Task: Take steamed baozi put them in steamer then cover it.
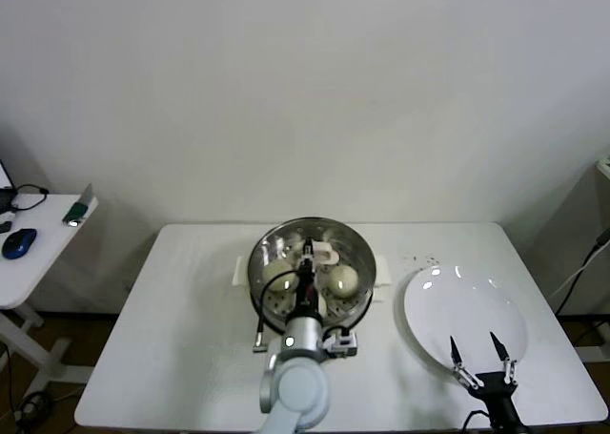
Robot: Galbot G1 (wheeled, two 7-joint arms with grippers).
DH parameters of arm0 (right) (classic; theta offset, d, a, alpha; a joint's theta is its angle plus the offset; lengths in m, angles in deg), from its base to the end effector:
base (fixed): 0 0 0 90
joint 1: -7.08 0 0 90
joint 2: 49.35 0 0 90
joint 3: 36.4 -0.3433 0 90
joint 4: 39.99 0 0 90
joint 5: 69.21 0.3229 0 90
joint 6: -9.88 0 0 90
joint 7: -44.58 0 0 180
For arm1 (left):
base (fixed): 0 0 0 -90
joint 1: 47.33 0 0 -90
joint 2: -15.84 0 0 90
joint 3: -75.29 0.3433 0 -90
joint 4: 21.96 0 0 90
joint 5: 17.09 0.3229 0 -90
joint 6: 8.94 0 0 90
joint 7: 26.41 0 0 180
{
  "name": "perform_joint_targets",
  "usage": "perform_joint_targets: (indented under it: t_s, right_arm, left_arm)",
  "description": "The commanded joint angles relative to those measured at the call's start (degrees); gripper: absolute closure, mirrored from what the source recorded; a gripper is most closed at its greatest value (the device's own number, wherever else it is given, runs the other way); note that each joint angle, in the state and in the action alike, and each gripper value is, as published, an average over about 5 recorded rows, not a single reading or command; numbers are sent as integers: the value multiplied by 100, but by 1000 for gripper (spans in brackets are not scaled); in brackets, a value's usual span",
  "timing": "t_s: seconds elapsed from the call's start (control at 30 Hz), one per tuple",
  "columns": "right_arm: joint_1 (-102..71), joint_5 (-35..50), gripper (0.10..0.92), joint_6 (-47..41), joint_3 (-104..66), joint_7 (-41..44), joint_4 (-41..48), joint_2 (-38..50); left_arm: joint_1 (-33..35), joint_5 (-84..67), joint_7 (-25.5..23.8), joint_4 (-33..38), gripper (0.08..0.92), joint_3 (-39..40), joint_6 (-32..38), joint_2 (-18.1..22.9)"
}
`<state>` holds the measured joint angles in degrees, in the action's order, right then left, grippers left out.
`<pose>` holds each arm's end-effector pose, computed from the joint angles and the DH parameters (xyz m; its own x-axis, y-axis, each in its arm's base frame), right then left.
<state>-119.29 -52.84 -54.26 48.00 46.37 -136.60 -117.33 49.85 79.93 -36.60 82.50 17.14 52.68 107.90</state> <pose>0.0957 -0.1438 -0.4084 -0.9983 -0.0358 0.0461 -0.0409 0.9925 -0.1152 0.2314 -0.1743 -0.2878 -0.9989 0.0416 0.0219 0.0242 0.0550 0.9982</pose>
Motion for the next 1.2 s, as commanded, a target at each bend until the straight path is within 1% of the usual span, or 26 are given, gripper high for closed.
perform_joint_targets:
  t_s: [0.03,0.27,0.37,0.43,0.53,0.6,0.67,0.77,0.83,0.97,1.07,1.2]
  right_arm:
    - [-5,-7,203,-40,4,9,3,10]
    - [-12,-17,203,-90,15,21,5,35]
    - [-18,-25,203,-101,25,20,6,31]
    - [-25,-28,203,-107,39,14,9,29]
    - [-39,10,203,-52,76,-110,4,22]
    - [-57,92,203,-34,106,-228,-52,23]
    - [-79,184,203,-26,128,-283,-155,37]
    - [-77,229,203,6,136,-288,-283,50]
    - [-58,230,203,25,139,-293,-331,52]
    - [7,230,203,42,162,-352,-395,12]
    - [50,217,203,60,176,-356,-416,-22]
    - [93,229,203,106,222,-365,-404,-23]
  left_arm:
    - [127,-210,-349,521,745,146,7,279]
    - [297,-496,-399,887,537,183,6,27]
    - [452,-678,-364,1234,451,178,11,-153]
    - [613,-931,-276,1535,399,152,47,-347]
    - [946,-1545,-25,2004,312,-11,190,-717]
    - [1186,-2121,331,2213,248,-281,420,-962]
    - [1369,-2973,780,2297,204,-716,735,-1172]
    - [1526,-4624,1304,2309,182,-1574,1145,-1398]
    - [1630,-5685,1429,2313,179,-2199,1401,-1464]
    - [2004,-7712,1309,2313,177,-3483,1948,-1578]
    - [2440,-9237,1189,2258,177,-4249,2173,-1811]
    - [3045,-10731,1171,1858,177,-4767,2945,-2143]
